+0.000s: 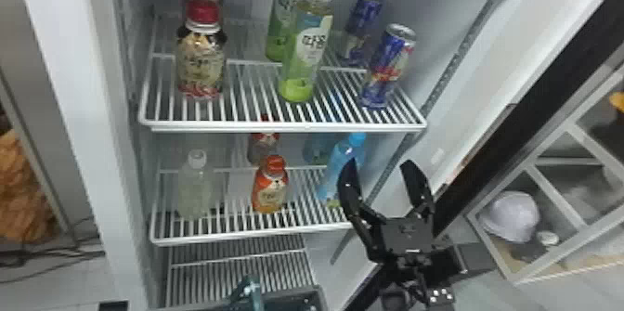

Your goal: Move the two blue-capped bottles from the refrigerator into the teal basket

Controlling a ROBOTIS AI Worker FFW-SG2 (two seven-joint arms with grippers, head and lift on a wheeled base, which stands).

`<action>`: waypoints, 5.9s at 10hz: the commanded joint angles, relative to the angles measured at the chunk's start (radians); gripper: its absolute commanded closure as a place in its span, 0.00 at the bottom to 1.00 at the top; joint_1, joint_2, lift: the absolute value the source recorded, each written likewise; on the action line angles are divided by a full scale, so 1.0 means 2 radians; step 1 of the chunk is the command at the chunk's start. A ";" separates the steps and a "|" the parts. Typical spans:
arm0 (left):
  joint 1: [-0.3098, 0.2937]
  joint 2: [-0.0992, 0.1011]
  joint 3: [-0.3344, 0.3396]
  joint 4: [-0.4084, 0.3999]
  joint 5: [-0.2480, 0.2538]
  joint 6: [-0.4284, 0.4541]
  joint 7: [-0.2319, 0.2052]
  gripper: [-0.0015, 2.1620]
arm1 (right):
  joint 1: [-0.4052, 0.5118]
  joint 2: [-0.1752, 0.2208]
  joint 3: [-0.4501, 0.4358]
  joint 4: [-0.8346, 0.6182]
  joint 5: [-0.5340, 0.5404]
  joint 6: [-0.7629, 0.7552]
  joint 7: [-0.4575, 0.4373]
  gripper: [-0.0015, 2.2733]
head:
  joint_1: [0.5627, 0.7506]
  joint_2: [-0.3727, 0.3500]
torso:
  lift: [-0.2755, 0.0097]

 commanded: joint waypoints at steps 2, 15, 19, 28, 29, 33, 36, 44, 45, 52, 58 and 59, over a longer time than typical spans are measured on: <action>0.002 -0.001 0.001 -0.002 0.000 -0.002 0.002 0.51 | 0.000 0.000 0.000 0.000 0.000 0.000 0.000 0.05 | 0.70 0.03 | 0.49; 0.016 -0.002 0.017 -0.002 -0.015 0.000 0.013 0.51 | 0.013 0.003 -0.008 0.001 0.002 0.013 0.000 0.05 | 0.70 0.03 | 0.49; 0.027 -0.006 0.030 -0.002 -0.023 0.001 0.015 0.51 | 0.013 0.005 -0.011 0.004 0.003 0.013 0.000 0.04 | 0.70 0.03 | 0.49; 0.032 -0.006 0.034 -0.009 -0.023 0.001 0.015 0.51 | -0.044 0.004 -0.016 0.069 0.021 0.047 0.014 0.04 | 0.70 0.03 | 0.49; 0.032 -0.006 0.034 -0.009 -0.022 0.001 0.015 0.51 | -0.053 0.004 -0.016 0.076 0.024 0.061 0.014 0.04 | 0.70 0.03 | 0.49; 0.033 -0.006 0.034 -0.011 -0.021 0.001 0.015 0.51 | -0.098 0.002 -0.015 0.125 0.038 0.076 0.017 0.04 | 0.70 0.03 | 0.49; 0.033 -0.006 0.034 -0.011 -0.021 0.001 0.015 0.51 | -0.126 0.000 -0.011 0.158 0.044 0.082 0.019 0.04 | 0.70 0.03 | 0.49; 0.034 -0.008 0.035 -0.011 -0.019 0.001 0.015 0.51 | -0.180 -0.003 -0.009 0.216 0.038 0.093 0.031 0.14 | 0.70 0.03 | 0.49; 0.034 -0.009 0.035 -0.011 -0.019 0.001 0.015 0.51 | -0.180 -0.004 -0.008 0.216 0.032 0.094 0.034 0.19 | 0.70 0.03 | 0.49; 0.037 -0.008 0.037 -0.011 -0.019 0.001 0.015 0.51 | -0.087 -0.008 -0.008 0.097 -0.008 0.094 0.048 0.26 | 0.70 0.03 | 0.49; 0.038 -0.009 0.038 -0.011 -0.019 0.001 0.015 0.51 | 0.032 -0.008 -0.023 -0.050 -0.054 0.148 0.085 0.26 | 0.70 0.03 | 0.49; 0.039 -0.008 0.038 -0.011 -0.019 0.001 0.015 0.51 | 0.058 -0.008 -0.031 -0.080 -0.054 0.171 0.100 0.26 | 0.70 0.03 | 0.49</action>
